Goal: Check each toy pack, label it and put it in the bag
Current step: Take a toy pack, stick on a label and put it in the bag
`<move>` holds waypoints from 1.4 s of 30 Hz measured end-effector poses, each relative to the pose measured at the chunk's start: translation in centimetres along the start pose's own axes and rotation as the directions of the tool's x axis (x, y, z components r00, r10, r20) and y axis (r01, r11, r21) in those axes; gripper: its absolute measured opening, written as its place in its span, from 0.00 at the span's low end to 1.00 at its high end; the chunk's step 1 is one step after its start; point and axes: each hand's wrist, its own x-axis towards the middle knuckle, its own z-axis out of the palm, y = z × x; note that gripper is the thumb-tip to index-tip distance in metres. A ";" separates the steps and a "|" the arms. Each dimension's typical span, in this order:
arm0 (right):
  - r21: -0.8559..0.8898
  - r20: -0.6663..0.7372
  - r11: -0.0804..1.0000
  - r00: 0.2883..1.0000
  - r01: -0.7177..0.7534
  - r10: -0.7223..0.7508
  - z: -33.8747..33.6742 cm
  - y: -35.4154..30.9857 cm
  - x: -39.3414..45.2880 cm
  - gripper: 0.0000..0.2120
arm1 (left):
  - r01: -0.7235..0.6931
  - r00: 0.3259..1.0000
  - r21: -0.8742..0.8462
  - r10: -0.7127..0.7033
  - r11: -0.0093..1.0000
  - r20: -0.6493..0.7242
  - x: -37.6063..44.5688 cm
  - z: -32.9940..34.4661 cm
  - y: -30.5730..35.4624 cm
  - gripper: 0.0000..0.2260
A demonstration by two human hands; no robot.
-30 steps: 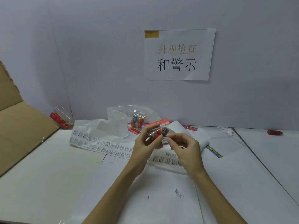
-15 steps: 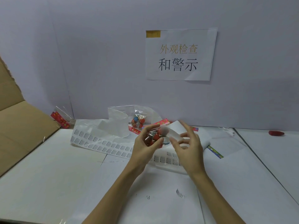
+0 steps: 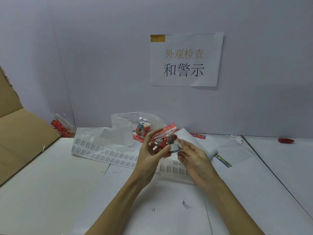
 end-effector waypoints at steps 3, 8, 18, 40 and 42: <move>-0.253 -0.043 0.963 0.993 0.096 -0.110 0.7 0.2 -0.2 0.22 | -0.026 0.998 0.002 0.026 1.000 -0.052 0.0 0.0 0.0 0.29; -0.725 0.160 0.437 0.748 0.532 -0.644 0.0 1.2 -0.1 0.15 | 0.145 0.979 0.047 -0.137 0.988 -0.151 0.3 0.1 0.0 0.23; -0.726 0.644 -0.300 0.460 0.619 -0.611 0.2 1.5 -0.5 0.04 | 0.142 0.960 -0.013 -0.141 0.990 -0.241 0.3 -1.1 -0.4 0.08; -0.168 0.001 0.980 0.994 -0.111 0.113 0.9 1.0 -0.5 0.03 | -0.046 0.904 0.271 0.156 0.961 -0.398 0.9 -1.6 0.1 0.12; -0.208 0.002 0.975 0.997 -0.080 0.082 0.8 1.1 -0.4 0.10 | -0.048 0.910 0.310 0.169 0.950 -0.378 0.8 -1.5 0.0 0.16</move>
